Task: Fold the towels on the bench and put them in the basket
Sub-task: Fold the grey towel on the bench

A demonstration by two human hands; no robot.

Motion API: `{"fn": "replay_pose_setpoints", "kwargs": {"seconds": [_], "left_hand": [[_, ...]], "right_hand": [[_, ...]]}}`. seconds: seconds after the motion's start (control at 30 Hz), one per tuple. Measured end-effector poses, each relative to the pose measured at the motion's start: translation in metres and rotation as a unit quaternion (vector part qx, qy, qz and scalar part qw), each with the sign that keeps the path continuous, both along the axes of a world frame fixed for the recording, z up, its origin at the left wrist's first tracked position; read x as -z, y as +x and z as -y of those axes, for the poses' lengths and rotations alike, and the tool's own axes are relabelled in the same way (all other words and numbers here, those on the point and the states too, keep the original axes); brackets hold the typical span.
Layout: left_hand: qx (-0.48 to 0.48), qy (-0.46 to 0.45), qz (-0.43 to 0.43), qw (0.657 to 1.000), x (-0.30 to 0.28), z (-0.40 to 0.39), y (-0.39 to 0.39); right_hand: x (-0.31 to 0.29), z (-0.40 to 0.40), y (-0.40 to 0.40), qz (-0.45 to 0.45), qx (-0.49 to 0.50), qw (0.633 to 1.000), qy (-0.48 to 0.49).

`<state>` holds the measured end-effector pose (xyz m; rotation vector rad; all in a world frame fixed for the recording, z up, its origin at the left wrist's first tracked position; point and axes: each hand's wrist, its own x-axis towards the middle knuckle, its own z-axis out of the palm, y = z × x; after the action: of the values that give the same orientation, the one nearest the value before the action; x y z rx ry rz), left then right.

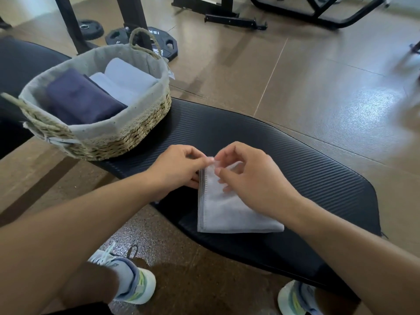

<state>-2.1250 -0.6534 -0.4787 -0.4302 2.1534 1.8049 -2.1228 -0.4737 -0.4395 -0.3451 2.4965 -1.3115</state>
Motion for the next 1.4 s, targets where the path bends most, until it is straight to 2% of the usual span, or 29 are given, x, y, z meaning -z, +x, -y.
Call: {"fn": "replay_pose_setpoints", "kwargs": {"seconds": [0.07,0.13,0.2,0.33,0.6,0.73,0.87,0.9,0.97,1.07,1.13,1.27,1.4], "left_hand": [[-0.007,-0.031,-0.023,0.999,0.004,-0.001,-0.001],[-0.008,-0.039,-0.026,0.999,0.008,-0.001,-0.003],[-0.004,-0.037,-0.024,0.999,0.009,0.000,-0.005],[0.005,-0.046,-0.022,0.999,0.011,0.001,-0.007],[-0.044,-0.067,-0.036,0.996,0.005,0.000,-0.010],[-0.053,-0.274,-0.147,0.949,-0.002,0.013,-0.014],[0.016,-0.281,-0.240,0.929,-0.002,-0.004,0.008],[0.057,-0.284,-0.247,0.925,0.002,-0.010,0.015],[0.166,-0.320,-0.207,0.909,0.015,-0.017,0.024],[0.272,-0.425,-0.191,0.842,0.031,-0.016,0.026],[0.284,-0.457,-0.195,0.820,0.035,-0.014,0.023],[0.306,-0.481,-0.182,0.801,0.031,-0.014,0.021],[0.283,-0.473,-0.179,0.815,0.023,-0.016,0.019]], "right_hand": [[0.006,-0.008,0.011,-0.124,-0.062,0.984,0.114],[0.018,-0.011,0.021,-0.194,-0.142,0.948,0.210],[0.029,-0.011,0.028,-0.186,-0.178,0.927,0.273],[0.040,-0.004,0.031,-0.178,-0.191,0.909,0.324],[0.047,0.002,0.027,-0.152,-0.209,0.900,0.352],[0.040,0.002,0.026,-0.133,-0.221,0.902,0.346],[0.032,-0.014,0.017,-0.180,-0.165,0.898,0.365],[0.034,-0.018,0.015,-0.187,-0.153,0.893,0.380],[0.042,-0.022,0.013,-0.176,-0.145,0.890,0.394],[0.054,-0.021,0.012,-0.161,-0.143,0.896,0.389],[0.056,-0.021,0.011,-0.159,-0.138,0.901,0.379],[0.059,-0.025,0.009,-0.173,-0.138,0.905,0.363],[0.053,-0.040,0.004,-0.138,-0.118,0.931,0.316]]}}
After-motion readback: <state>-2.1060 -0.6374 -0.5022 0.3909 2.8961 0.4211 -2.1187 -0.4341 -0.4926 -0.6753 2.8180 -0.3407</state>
